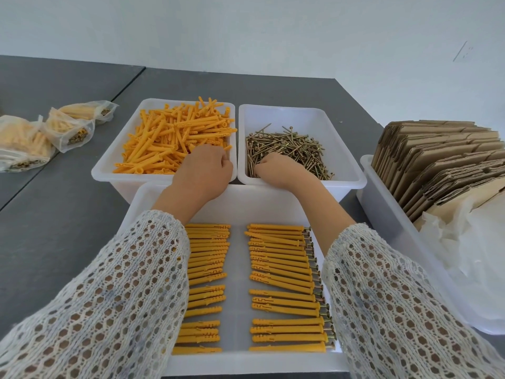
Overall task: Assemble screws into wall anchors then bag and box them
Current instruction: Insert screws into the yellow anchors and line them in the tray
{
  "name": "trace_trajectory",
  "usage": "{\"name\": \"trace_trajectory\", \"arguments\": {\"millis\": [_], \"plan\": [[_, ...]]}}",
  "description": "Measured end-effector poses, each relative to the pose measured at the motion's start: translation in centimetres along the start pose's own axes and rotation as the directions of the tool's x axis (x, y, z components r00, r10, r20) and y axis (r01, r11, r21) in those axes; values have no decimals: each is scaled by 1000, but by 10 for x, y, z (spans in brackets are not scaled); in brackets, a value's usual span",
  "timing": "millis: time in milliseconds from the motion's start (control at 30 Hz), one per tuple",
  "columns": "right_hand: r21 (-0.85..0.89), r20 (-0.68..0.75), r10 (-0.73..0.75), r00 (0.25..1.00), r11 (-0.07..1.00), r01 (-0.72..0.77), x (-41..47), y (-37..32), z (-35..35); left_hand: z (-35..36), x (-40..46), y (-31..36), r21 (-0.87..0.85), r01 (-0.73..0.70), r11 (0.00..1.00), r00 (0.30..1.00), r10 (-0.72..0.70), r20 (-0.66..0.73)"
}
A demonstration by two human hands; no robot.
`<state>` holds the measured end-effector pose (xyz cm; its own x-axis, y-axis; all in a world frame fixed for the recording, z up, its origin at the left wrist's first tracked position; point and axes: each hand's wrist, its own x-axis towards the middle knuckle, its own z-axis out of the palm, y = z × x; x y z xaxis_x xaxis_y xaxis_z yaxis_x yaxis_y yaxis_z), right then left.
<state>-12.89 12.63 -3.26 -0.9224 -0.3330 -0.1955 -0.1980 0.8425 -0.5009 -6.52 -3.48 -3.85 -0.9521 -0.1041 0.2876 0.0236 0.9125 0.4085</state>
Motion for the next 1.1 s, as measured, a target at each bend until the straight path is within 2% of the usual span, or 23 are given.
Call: {"name": "trace_trajectory", "arguments": {"millis": [233, 533, 1100], "plan": [[-31, -44, -14, 999, 999, 13, 0, 2, 1, 3, -1, 2, -108, -49, 993, 988, 33, -148], [-31, -42, 20, 999, 999, -21, -2, 0, 1, 4, -1, 5, -112, -137, 984, 977, 115, -180], [-38, -79, -14, 997, 999, 11, -5, 0, 0, 4, -3, 7, -99, -164, 982, 977, 148, -152]]}}
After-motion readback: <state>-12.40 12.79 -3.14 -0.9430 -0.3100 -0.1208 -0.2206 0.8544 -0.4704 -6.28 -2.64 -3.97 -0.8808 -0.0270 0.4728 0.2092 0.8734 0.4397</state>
